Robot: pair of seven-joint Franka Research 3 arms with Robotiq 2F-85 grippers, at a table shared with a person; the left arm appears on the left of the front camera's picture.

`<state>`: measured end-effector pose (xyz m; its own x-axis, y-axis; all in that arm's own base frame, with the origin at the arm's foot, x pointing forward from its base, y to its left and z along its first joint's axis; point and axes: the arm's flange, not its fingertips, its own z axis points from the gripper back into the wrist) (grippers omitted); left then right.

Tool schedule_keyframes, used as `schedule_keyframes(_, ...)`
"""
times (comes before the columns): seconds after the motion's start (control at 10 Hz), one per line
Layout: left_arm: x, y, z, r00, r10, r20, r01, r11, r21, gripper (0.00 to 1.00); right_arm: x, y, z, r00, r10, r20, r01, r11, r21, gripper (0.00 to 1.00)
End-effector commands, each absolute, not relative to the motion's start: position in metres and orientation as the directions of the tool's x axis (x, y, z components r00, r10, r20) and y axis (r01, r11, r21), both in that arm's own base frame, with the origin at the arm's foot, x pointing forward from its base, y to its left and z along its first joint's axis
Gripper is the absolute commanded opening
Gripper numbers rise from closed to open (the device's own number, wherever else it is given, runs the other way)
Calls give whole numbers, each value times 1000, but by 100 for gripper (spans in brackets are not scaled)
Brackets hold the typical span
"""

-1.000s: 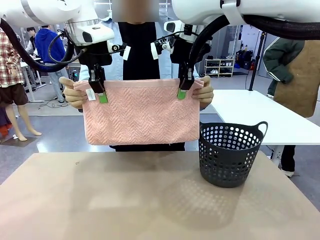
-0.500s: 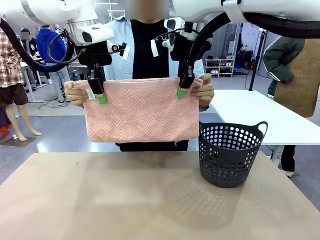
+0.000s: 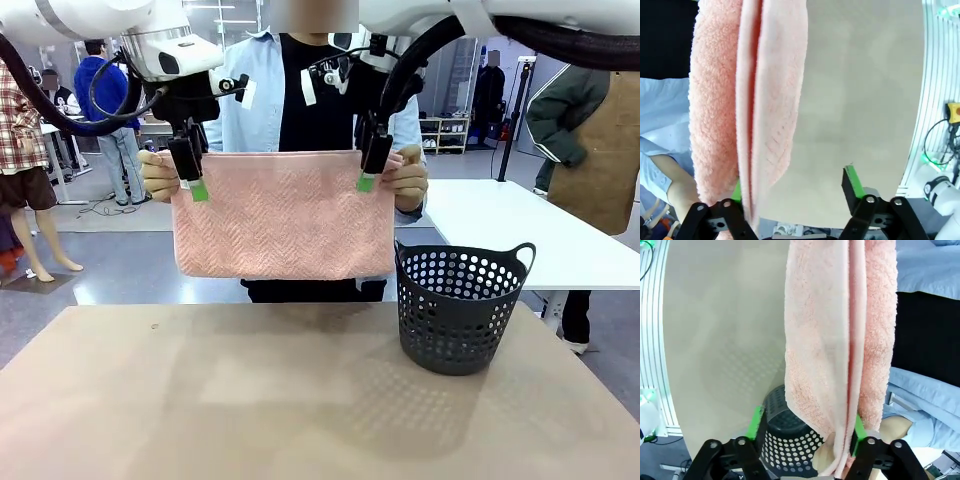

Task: Fold the towel.
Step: Release the end of the 100 cm Hotel Towel you were holding.

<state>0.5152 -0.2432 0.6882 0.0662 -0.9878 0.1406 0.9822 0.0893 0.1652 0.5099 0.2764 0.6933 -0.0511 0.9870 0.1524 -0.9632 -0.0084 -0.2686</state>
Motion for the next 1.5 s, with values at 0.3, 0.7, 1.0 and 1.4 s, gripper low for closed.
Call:
schedule_keyframes(0.3,468,-184,740,112,-924,366,949,209,238,100,462,219,755,16,905,424,-936,163,-312,100)
schedule_keyframes(0.7,408,-114,744,168,-784,597,909,358,214,100,401,137,771,107,780,616,-883,360,-302,100)
schedule_keyframes(1.0,349,-49,726,279,-640,716,833,532,151,100,358,64,742,238,613,754,-826,536,-175,100)
schedule_keyframes(1.4,292,11,696,391,-434,812,707,706,38,100,316,-6,696,335,442,832,-752,657,-47,100)
